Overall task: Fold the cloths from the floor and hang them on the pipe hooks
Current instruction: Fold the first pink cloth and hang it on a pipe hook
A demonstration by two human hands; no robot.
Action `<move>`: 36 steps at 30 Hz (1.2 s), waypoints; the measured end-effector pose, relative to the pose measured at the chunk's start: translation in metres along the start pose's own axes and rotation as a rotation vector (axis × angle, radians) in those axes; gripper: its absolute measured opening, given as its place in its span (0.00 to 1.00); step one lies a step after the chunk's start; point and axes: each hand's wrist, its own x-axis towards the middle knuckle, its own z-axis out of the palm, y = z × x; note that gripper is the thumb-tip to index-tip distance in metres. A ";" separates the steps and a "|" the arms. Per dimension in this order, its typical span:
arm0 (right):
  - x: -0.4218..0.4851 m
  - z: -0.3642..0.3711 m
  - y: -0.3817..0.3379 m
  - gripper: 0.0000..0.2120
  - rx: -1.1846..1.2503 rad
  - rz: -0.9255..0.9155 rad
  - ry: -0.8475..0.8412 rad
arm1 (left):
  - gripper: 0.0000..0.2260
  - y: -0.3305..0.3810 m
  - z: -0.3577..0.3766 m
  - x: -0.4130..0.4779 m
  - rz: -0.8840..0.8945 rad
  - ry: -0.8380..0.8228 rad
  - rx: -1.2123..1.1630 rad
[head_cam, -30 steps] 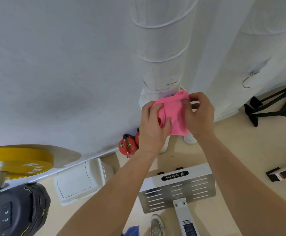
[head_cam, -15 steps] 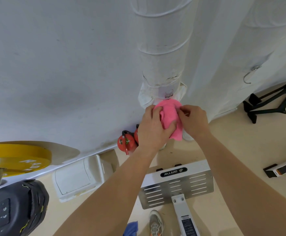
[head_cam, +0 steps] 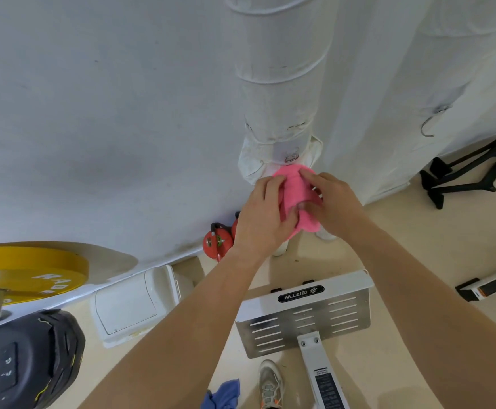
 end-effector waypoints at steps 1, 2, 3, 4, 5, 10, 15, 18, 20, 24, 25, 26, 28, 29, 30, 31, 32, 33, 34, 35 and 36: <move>0.001 0.000 -0.001 0.30 -0.009 0.005 0.008 | 0.25 -0.001 0.000 -0.002 0.020 -0.016 0.002; 0.001 0.000 -0.001 0.28 -0.008 0.009 0.014 | 0.25 -0.002 0.000 -0.004 0.041 -0.028 0.014; 0.001 0.001 -0.002 0.27 -0.005 0.007 0.023 | 0.25 -0.003 0.001 -0.005 0.051 -0.033 0.025; 0.001 0.002 -0.002 0.25 -0.001 -0.001 0.038 | 0.24 -0.004 0.002 -0.005 0.050 -0.028 0.032; 0.001 0.002 -0.002 0.23 0.002 -0.015 0.059 | 0.22 -0.004 0.003 -0.005 0.045 -0.017 0.036; 0.004 0.004 0.000 0.19 0.020 -0.045 0.127 | 0.16 -0.006 0.007 0.004 0.031 0.068 0.022; 0.006 0.011 -0.001 0.18 0.026 0.011 0.154 | 0.12 -0.010 0.013 0.004 0.019 0.112 -0.009; 0.005 0.011 -0.002 0.17 0.000 0.025 0.157 | 0.13 -0.009 0.011 0.006 0.013 0.095 0.016; 0.003 0.008 -0.003 0.17 -0.047 -0.012 0.214 | 0.15 -0.007 0.008 0.007 0.026 0.079 0.022; 0.003 0.003 -0.007 0.21 0.056 -0.102 0.255 | 0.15 -0.003 0.005 0.007 0.021 0.093 0.009; 0.002 0.004 -0.008 0.23 0.071 -0.113 0.253 | 0.14 -0.002 0.005 0.007 0.018 0.105 0.017; 0.002 0.005 -0.009 0.23 0.078 -0.120 0.262 | 0.13 -0.003 0.005 0.008 0.019 0.120 0.027; 0.003 0.008 -0.008 0.20 0.106 -0.128 0.306 | 0.11 -0.003 0.006 0.012 0.021 0.142 0.049; 0.005 0.009 -0.007 0.18 0.117 -0.132 0.327 | 0.10 -0.004 0.006 0.014 0.022 0.147 0.054; 0.008 0.010 -0.006 0.17 0.120 -0.137 0.344 | 0.10 -0.004 0.006 0.017 0.026 0.149 0.050; 0.011 0.010 -0.006 0.16 0.118 -0.142 0.357 | 0.10 -0.005 0.006 0.019 0.032 0.151 0.042; 0.013 0.011 -0.005 0.16 0.111 -0.144 0.363 | 0.10 -0.006 0.006 0.020 0.036 0.151 0.035; 0.015 0.012 -0.004 0.16 0.101 -0.144 0.364 | 0.11 -0.007 0.006 0.022 0.037 0.152 0.030; 0.015 0.012 -0.004 0.16 0.093 -0.141 0.365 | 0.11 -0.008 0.007 0.022 0.038 0.153 0.024; 0.016 0.012 -0.003 0.15 0.087 -0.137 0.366 | 0.11 -0.009 0.008 0.023 0.041 0.157 0.018; 0.017 0.011 -0.002 0.15 0.083 -0.134 0.366 | 0.11 -0.009 0.008 0.023 0.044 0.163 0.015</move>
